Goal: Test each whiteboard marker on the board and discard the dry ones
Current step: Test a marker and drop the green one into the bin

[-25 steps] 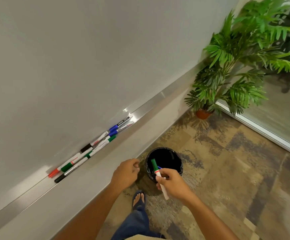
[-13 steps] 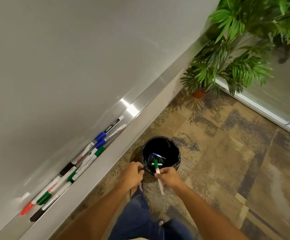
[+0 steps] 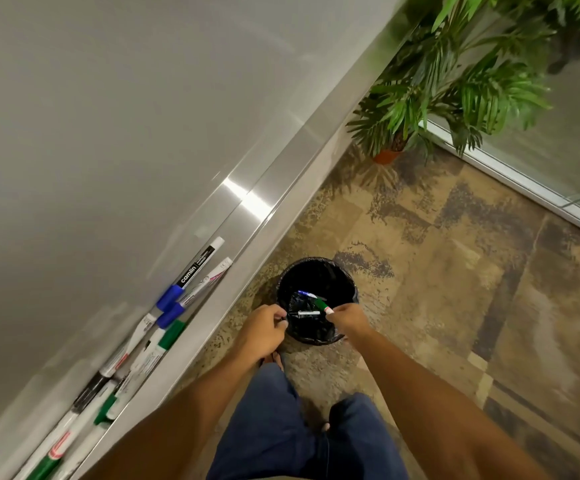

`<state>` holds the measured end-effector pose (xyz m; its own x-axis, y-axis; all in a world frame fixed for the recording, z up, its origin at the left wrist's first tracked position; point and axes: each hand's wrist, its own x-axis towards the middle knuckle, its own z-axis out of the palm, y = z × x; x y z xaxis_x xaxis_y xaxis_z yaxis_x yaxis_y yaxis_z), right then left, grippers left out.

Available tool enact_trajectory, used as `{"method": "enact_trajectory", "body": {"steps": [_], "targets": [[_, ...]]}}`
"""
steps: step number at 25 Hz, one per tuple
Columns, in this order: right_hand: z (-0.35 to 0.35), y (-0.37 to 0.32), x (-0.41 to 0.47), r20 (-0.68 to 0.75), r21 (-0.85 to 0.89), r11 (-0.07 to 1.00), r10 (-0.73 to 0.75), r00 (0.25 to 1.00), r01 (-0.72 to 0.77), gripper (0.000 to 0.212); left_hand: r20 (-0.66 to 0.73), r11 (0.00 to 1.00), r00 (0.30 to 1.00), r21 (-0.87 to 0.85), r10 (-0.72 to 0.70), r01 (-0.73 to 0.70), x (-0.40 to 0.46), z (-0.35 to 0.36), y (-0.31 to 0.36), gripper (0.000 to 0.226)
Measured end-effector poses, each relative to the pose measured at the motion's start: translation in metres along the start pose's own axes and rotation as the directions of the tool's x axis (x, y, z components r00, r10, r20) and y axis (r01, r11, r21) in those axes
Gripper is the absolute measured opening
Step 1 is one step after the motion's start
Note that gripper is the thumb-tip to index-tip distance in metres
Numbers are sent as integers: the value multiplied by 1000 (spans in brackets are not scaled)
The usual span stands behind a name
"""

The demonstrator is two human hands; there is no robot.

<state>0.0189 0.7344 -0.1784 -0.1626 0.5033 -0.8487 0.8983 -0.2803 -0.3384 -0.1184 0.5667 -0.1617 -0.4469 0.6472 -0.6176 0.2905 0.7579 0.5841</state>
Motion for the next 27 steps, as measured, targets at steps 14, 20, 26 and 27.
{"method": "enact_trajectory", "body": {"steps": [14,20,26,27], "targets": [[0,10,-17,9,194,981,-9,1000,7,22,36,997,997,22,73,-74,-3,5,5,26],[12,10,-69,154,196,980,-69,986,38,17,-24,999,999,-31,33,-33,-40,4,21,27],[-3,10,-119,181,168,973,-188,965,158,18,-153,996,988,-93,-5,-9,-99,5,35,27],[-4,8,-127,181,159,969,-216,960,188,19,-184,995,983,-102,-11,-8,-108,4,36,26]]}}
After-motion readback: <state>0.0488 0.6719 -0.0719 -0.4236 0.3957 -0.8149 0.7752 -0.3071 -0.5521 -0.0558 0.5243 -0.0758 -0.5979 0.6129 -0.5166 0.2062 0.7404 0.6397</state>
